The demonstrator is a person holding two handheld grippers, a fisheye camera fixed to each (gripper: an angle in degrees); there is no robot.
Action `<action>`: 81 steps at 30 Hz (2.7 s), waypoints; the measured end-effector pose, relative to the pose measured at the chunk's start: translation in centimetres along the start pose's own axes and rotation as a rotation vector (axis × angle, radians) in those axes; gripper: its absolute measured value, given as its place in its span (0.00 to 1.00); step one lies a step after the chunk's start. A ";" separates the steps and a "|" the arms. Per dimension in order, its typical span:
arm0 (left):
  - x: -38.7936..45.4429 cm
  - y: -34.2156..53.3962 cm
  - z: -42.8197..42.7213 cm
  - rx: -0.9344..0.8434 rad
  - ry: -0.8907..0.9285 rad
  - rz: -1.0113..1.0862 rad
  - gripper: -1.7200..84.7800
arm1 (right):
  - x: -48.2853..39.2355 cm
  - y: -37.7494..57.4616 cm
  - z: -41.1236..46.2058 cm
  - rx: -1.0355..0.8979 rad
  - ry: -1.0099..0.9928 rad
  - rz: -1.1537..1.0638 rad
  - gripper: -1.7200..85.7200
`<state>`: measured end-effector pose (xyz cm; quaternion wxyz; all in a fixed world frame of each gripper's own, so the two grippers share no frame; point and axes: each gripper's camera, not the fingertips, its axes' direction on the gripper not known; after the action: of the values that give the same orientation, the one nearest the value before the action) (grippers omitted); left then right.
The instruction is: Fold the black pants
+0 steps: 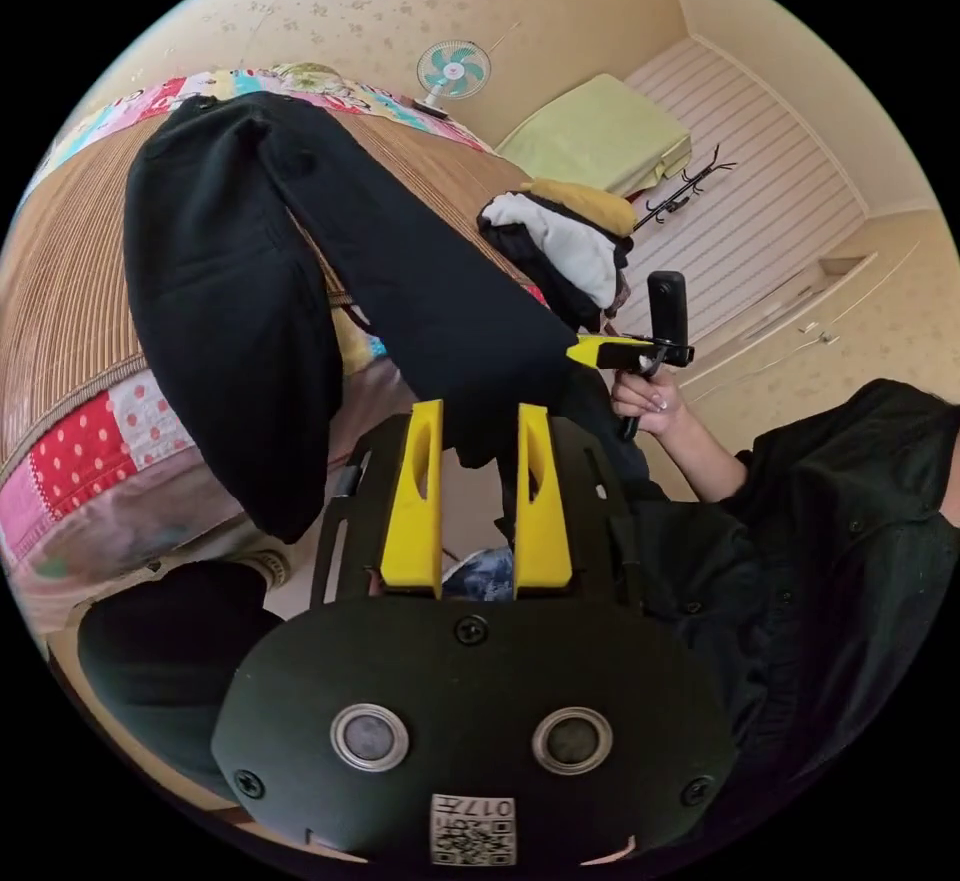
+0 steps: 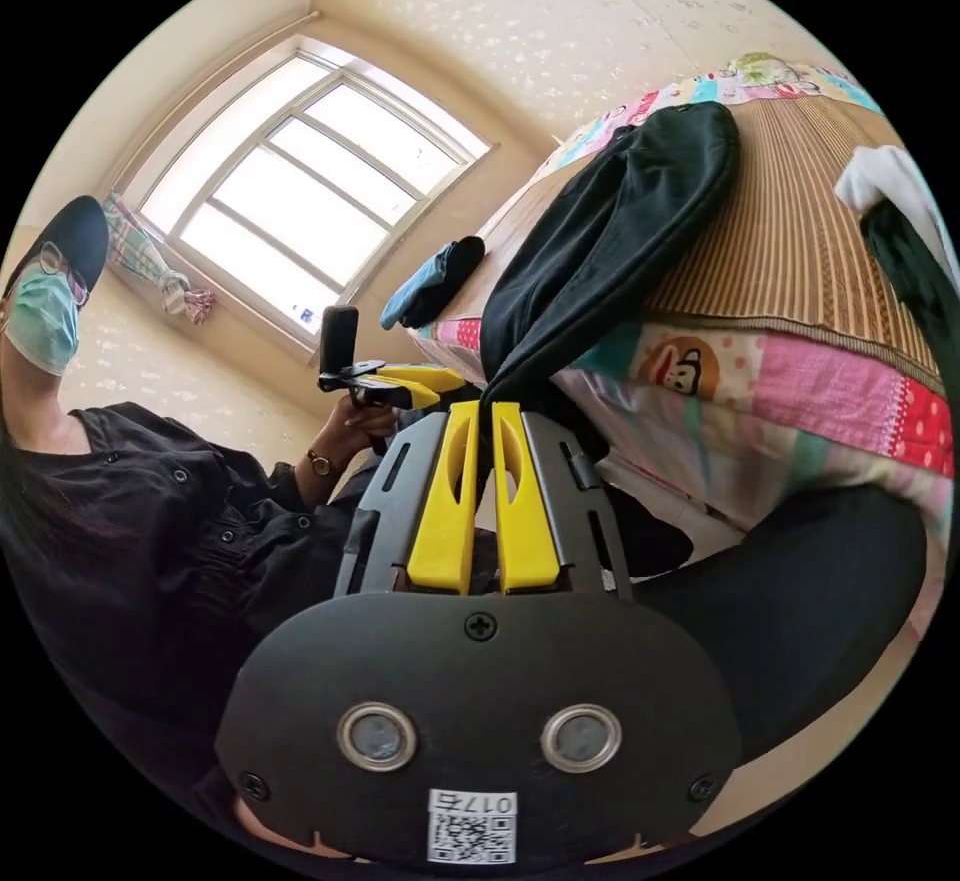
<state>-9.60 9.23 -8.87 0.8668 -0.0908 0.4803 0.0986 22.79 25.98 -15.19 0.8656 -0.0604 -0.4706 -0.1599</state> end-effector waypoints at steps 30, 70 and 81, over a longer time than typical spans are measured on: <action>-7.8 2.2 2.9 0.068 0.075 -0.125 0.07 | 28.0 -19.2 -4.6 0.085 0.122 0.462 0.22; -19.1 5.0 -11.5 0.237 -0.133 -0.447 0.13 | 15.9 -12.1 5.6 0.132 -0.596 0.280 0.13; -21.8 5.4 -12.4 0.488 0.373 -0.442 0.06 | 9.5 -3.5 8.0 0.022 0.007 0.295 0.14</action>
<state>-32.41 9.43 2.82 0.7608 0.0006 0.6081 -0.2266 20.06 22.65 -3.04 0.8819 -0.1187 -0.4555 -0.0260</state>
